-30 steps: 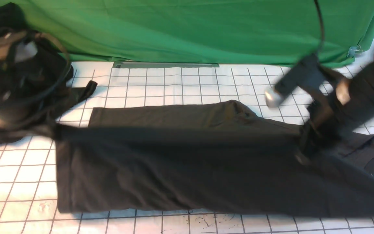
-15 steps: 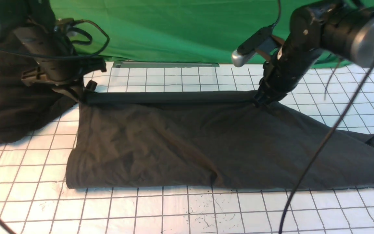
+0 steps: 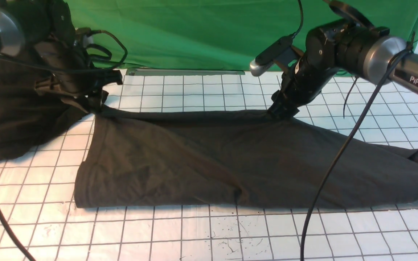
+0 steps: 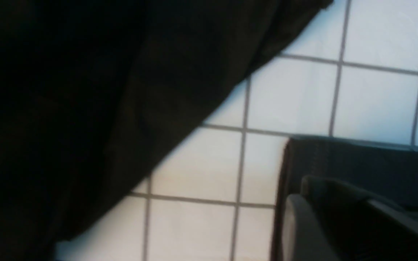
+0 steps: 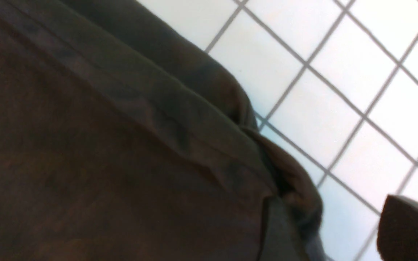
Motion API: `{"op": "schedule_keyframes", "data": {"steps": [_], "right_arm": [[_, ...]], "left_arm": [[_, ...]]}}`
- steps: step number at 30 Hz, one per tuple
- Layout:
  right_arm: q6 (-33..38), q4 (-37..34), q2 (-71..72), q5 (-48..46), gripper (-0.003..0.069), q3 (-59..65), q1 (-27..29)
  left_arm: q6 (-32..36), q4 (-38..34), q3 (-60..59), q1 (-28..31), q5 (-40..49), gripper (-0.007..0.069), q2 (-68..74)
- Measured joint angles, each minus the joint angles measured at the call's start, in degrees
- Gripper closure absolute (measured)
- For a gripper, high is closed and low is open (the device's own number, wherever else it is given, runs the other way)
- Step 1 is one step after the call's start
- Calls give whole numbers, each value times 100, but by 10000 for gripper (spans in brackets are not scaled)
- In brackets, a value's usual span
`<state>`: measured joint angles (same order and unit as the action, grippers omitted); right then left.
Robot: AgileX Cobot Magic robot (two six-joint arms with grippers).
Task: Fold a long-sleeved shirt over a white checkered tablecloth.
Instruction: 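Fold the black garment in half by bringing its near edge over to the far edge, then pull the folded dark garment lengthwise by its ends to straighten it flat on the table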
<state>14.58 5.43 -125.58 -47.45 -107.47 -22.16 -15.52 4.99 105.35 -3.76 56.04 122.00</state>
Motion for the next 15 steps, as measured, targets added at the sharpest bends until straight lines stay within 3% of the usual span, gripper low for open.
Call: {"op": "schedule_keyframes", "data": {"steps": [4, 9, 11, 13, 15], "right_arm": [[-6, 10, 189, -630, 325, -359, 18], [-195, 93, 467, -874, 409, -485, 34], [-253, 66, 578, -1212, 549, -489, 48], [-146, 60, 585, -1490, 593, -489, 48], [-17, 60, 585, -1901, 637, -460, 87]], "left_arm": [[-71, 385, 523, 53, 499, 256, 0], [47, 66, 1082, 66, 1111, 225, -12], [642, -653, 1138, -18, 1286, 327, -100], [799, -819, 1073, -86, 1296, 385, -136], [1001, -997, 820, -293, 1296, 515, -211]]}}
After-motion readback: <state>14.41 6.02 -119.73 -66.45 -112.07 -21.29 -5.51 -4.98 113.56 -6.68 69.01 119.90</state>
